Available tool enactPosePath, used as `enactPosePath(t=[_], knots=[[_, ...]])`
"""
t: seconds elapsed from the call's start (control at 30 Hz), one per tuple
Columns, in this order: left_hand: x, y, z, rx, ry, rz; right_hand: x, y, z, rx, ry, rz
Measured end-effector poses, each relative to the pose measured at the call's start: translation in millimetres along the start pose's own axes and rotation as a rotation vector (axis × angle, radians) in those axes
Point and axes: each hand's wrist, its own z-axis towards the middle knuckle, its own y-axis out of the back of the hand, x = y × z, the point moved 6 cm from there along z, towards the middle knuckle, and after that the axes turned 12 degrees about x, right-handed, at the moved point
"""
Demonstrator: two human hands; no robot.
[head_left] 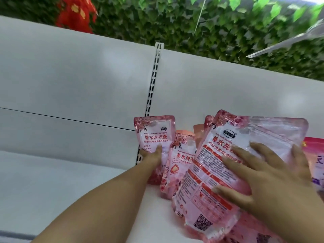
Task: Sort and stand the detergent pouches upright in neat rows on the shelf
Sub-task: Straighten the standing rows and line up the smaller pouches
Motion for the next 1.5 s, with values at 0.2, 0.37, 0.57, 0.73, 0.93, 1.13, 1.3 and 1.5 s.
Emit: enactPosePath(t=[0.2,0.37,0.57,0.73,0.93,1.13,1.3,1.5], knots=[[6.0,-3.7,4.2,0.266,0.071,0.12,-2.5,-7.4,5.1,-0.123,0.004,0.035],[2.3,10.0,3.6,0.235,0.09,0.427,3.7,-3.4,8.3,-0.2,0.072,0.014],[-8.9,31.6,-25.8,0.34,0.082,0.556,14.3,6.8,9.8,-0.33,0.235,-0.005],[-33.3,40.5,-77.4,0.363,-0.086,0.412,17.1,6.5,9.2,-0.383,0.313,-0.024],[-39.5,-9.5,-161.4,0.735,-0.269,0.383,-34.0,18.3,-21.6,-0.649,0.157,0.35],[-30.8,-31.0,-160.4,0.319,-0.346,0.228,-66.0,-71.0,-13.7,0.004,0.03,1.106],[-35.3,-39.4,-183.0,-0.036,-0.387,0.174,-58.3,-64.2,-12.9,0.041,0.343,1.083],[-120.5,-86.7,-244.7,-0.331,-0.793,0.693,-114.1,-36.1,8.3,0.059,0.411,0.852]])
